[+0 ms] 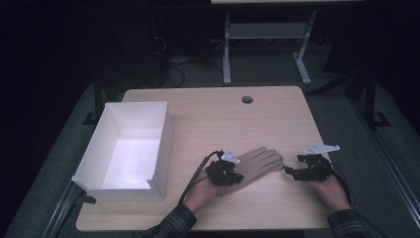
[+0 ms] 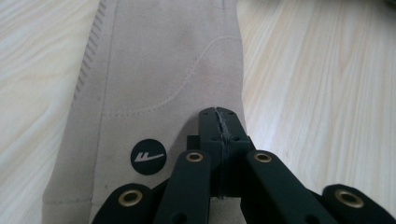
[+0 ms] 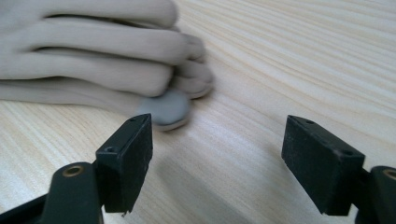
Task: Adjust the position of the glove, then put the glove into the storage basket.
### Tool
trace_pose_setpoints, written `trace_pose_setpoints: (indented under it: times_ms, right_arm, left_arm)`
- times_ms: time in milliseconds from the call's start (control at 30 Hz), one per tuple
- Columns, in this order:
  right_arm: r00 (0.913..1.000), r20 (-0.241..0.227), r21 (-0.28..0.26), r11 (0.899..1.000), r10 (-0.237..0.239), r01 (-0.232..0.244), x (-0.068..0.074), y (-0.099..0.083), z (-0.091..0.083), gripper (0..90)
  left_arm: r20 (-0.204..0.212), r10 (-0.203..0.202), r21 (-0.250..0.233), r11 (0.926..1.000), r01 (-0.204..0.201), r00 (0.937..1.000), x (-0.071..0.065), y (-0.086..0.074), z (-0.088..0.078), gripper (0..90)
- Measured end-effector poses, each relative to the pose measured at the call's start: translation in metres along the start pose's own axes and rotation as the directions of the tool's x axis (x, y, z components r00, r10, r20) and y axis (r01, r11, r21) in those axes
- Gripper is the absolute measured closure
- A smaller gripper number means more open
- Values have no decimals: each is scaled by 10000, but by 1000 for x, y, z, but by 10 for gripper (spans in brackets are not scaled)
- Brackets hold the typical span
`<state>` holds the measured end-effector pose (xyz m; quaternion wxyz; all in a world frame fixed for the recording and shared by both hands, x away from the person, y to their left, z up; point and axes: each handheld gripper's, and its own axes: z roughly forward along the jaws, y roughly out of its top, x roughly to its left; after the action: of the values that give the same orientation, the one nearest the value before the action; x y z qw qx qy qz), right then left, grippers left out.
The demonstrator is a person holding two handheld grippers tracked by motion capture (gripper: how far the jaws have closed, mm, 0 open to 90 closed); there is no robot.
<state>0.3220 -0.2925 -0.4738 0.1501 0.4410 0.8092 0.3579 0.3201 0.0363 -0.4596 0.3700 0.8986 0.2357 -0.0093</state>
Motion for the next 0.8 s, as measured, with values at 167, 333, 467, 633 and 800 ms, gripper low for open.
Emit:
trace_pose_setpoints:
  times_ms: [167, 333, 467, 633, 800]
  right_arm:
    - [9997, 205, 39, 9999, -95, 94, 0, -1, 2, 207]
    - [9991, 333, 87, 9996, -260, 257, 1, -2, 6, 183]
    - [9992, 287, 59, 9996, -263, 261, 2, -3, 7, 150]
    - [9991, 249, -160, 9993, -332, 336, 2, -4, 9, 139]
    - [9993, 253, -147, 9995, -283, 287, 3, -4, 9, 139]
  left_arm:
    - [-57, 50, 118, 9999, -49, 10000, -3, -8, -9, 896]
    - [47, 38, 105, 9999, -39, 10000, -3, -14, -19, 852]
    - [-20, 320, -35, 9995, -320, 9995, -1, -5, -27, 694]
    - [-547, 792, -125, 9967, -800, 9954, 3, 12, -30, 429]
    - [-539, 1098, 107, 9939, -1093, 9925, 10, 24, -16, 221]
